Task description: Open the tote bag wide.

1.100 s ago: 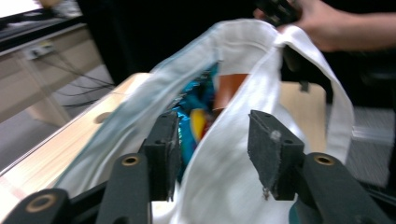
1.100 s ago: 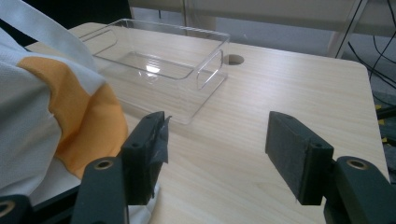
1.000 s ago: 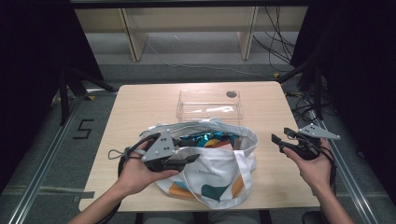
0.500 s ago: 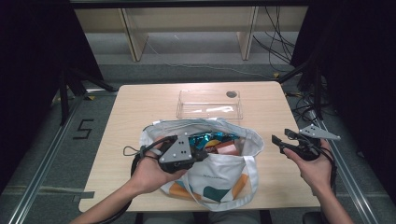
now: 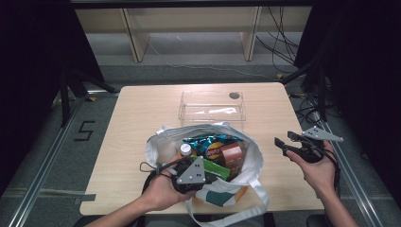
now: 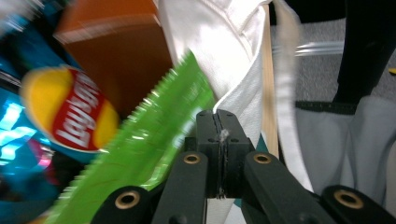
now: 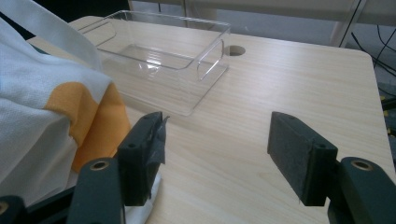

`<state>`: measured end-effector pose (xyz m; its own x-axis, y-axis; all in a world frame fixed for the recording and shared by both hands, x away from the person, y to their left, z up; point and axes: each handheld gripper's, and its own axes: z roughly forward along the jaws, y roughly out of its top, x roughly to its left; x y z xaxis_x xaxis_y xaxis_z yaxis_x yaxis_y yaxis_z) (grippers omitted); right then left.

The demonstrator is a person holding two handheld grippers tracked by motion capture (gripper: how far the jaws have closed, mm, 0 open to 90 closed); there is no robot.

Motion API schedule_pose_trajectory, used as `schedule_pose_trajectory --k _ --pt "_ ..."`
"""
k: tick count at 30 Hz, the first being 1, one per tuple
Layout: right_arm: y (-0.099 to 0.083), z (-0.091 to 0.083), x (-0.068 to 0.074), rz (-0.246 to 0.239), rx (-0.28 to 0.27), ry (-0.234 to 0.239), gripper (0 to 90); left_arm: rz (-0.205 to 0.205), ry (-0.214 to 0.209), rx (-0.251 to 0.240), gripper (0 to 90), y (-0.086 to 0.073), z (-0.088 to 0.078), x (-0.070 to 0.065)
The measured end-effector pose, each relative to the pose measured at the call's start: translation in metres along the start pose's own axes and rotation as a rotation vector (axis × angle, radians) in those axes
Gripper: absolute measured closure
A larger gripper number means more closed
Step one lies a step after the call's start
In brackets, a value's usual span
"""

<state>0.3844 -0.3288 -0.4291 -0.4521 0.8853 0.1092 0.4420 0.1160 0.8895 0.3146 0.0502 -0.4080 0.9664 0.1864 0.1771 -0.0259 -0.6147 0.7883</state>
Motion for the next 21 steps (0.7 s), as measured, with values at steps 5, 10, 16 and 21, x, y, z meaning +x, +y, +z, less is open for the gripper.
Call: schedule_pose_trajectory --k 5,10,16,21 --pt "0.0 -0.001 0.001 -0.005 0.011 -0.002 37.0 -0.03 -0.005 0.023 88.7 -0.01 0.019 -0.002" --pt "0.0 0.001 -0.002 -0.043 -0.002 0.002 37.0 -0.025 0.014 0.036 88.7 -0.016 0.033 -0.003" --pt "0.005 -0.003 0.005 -0.035 -0.017 0.027 44.5 -0.052 0.01 0.031 86.3 -0.019 0.034 -0.005" --pt "0.022 -0.016 0.016 -0.059 -0.031 0.074 53.1 -0.098 -0.006 -0.014 65.3 -0.014 0.007 -0.008"
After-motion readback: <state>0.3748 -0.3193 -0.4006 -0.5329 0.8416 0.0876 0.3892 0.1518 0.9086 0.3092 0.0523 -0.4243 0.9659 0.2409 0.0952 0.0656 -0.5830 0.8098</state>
